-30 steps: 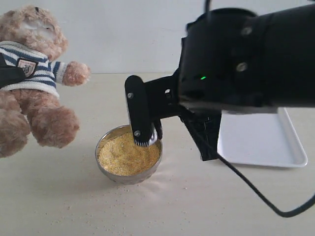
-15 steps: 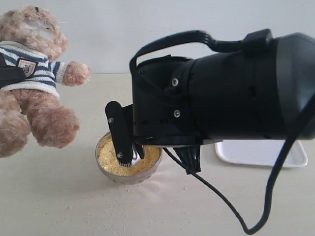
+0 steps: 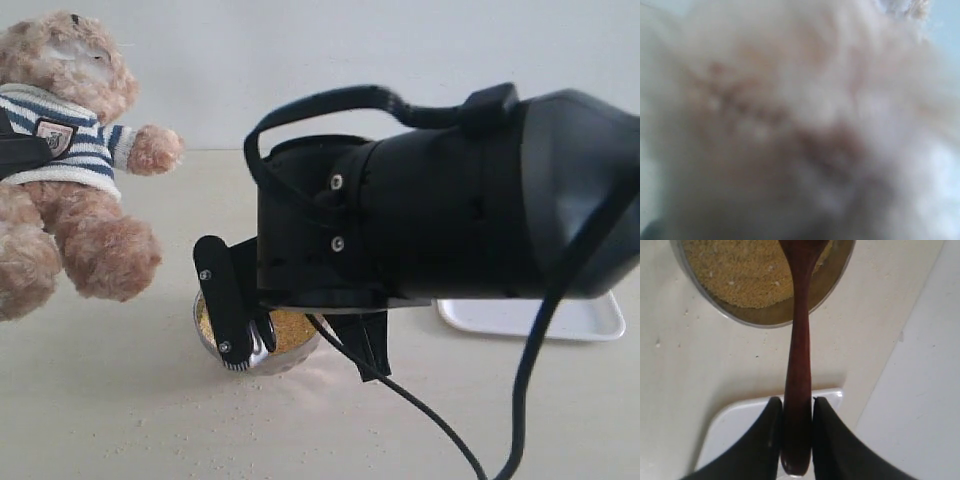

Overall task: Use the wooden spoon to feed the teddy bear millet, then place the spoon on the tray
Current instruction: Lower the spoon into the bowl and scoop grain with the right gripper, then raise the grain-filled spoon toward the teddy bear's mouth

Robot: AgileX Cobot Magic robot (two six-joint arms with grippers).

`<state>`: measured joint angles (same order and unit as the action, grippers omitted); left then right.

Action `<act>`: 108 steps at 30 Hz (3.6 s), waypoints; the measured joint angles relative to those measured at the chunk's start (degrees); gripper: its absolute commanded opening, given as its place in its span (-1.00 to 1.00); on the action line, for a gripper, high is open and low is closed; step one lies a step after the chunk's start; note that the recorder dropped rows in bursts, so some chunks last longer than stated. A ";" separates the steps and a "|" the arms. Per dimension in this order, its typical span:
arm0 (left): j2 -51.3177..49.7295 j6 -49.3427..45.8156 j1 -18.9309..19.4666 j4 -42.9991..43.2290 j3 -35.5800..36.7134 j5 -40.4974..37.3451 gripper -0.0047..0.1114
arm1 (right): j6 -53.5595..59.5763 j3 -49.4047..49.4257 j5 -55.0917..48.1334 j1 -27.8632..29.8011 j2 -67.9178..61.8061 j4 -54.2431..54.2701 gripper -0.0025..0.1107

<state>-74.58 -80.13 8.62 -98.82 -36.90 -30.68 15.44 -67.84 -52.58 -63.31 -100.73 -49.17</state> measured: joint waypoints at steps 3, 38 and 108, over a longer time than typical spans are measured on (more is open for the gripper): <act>0.00 0.00 0.00 0.00 0.00 0.00 -0.83 | -0.26 0.00 -1.43 0.00 -1.55 0.00 -0.96; 0.00 0.00 0.00 0.21 0.00 0.00 -0.83 | -10.22 0.00 0.49 0.00 -1.80 4.95 -0.96; 5.60 -0.90 0.00 5.52 9.96 3.73 -0.83 | 3.31 0.00 5.66 15.94 10.81 41.33 -0.96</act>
<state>-68.97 -81.03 8.62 -93.31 -26.94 -26.95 18.75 -67.84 -46.92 -47.37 -89.92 -7.84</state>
